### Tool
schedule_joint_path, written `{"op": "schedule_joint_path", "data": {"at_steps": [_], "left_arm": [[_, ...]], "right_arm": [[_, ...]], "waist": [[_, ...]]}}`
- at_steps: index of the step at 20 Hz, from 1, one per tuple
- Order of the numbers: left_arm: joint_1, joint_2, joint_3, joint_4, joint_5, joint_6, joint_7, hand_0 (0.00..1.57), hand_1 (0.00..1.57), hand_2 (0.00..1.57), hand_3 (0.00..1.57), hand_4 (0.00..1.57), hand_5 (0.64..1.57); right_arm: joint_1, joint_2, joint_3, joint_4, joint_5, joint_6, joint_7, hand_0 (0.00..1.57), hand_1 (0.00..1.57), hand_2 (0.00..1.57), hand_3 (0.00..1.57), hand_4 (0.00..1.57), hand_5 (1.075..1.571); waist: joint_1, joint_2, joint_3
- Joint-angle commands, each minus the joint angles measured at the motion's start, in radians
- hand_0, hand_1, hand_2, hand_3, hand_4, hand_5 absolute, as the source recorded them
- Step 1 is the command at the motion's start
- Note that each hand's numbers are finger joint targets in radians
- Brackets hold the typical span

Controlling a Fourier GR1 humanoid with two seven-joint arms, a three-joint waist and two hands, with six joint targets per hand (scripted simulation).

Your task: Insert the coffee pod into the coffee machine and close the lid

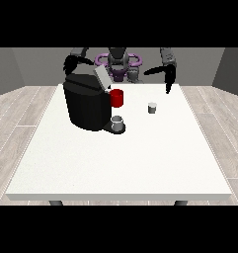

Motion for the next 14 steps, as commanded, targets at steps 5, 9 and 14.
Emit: {"op": "schedule_joint_path", "data": {"at_steps": [5,9,14], "left_arm": [[-0.116,0.043,0.037,0.268,-0.057,0.013,-0.049,0.0,0.0,0.0,0.0,0.0,1.571],[-0.184,0.062,0.035,0.349,-0.091,0.021,-0.083,0.0,0.0,0.0,0.0,0.0,1.571],[-0.228,0.032,-0.031,0.389,-0.164,0.038,-0.034,0.0,0.0,0.0,0.0,0.0,1.571]], "right_arm": [[0.006,0.008,0.052,-0.034,0.015,-0.007,-0.012,0.0,0.0,0.0,0.0,0.12,1.571],[-0.092,-0.02,-0.028,0.005,-0.043,0.01,0.015,0.0,0.0,0.0,0.0,0.28,1.571],[-0.133,-0.023,-0.034,0.081,-0.027,-0.006,0.03,0.0,0.0,0.0,0.0,0.35,1.571]], "waist": [[-0.047,0.051,-0.0004],[-0.034,0.101,-0.0003],[-0.016,0.104,-0.0001]]}}
